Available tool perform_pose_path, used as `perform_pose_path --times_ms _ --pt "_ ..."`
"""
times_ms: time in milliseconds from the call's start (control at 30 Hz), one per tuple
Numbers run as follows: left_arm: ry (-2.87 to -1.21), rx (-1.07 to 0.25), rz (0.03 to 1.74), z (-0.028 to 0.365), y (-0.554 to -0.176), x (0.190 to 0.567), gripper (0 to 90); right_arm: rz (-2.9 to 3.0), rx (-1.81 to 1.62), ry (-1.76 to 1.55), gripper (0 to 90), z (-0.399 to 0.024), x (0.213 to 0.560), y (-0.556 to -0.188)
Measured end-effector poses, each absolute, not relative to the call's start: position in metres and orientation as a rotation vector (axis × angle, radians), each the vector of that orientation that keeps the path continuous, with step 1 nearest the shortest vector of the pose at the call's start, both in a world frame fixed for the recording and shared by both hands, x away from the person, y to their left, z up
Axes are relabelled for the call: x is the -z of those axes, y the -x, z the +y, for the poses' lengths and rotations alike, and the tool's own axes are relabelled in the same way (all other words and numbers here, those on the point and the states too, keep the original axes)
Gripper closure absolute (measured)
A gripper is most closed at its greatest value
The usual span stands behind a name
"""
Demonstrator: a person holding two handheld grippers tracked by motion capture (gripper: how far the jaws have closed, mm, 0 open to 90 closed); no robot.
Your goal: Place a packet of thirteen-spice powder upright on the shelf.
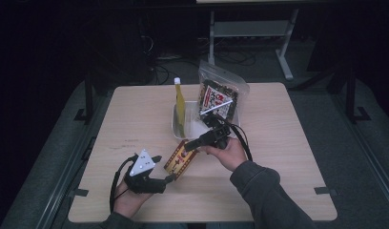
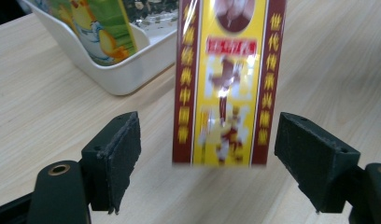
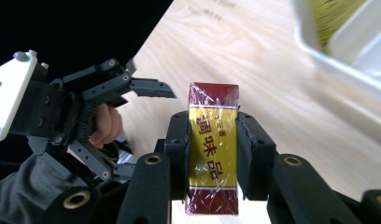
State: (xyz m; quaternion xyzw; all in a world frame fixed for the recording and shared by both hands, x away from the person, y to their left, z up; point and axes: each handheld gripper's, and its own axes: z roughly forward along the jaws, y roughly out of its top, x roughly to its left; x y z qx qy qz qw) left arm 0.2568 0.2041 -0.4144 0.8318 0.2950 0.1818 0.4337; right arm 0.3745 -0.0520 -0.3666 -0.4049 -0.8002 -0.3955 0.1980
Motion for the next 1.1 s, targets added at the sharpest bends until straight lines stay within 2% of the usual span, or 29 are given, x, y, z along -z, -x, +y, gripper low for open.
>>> perform_pose_path --times_ms 367,1100 --pt "-2.075 -0.433 0.782 0.212 -0.260 0.420 22.0 -2.254 1.161 1.250 68.4 -0.080 0.345 -0.380" --pt "-2.062 -0.441 0.821 0.222 -0.262 0.421 22.0 -2.306 1.199 1.396 68.4 -0.103 0.308 -0.390"
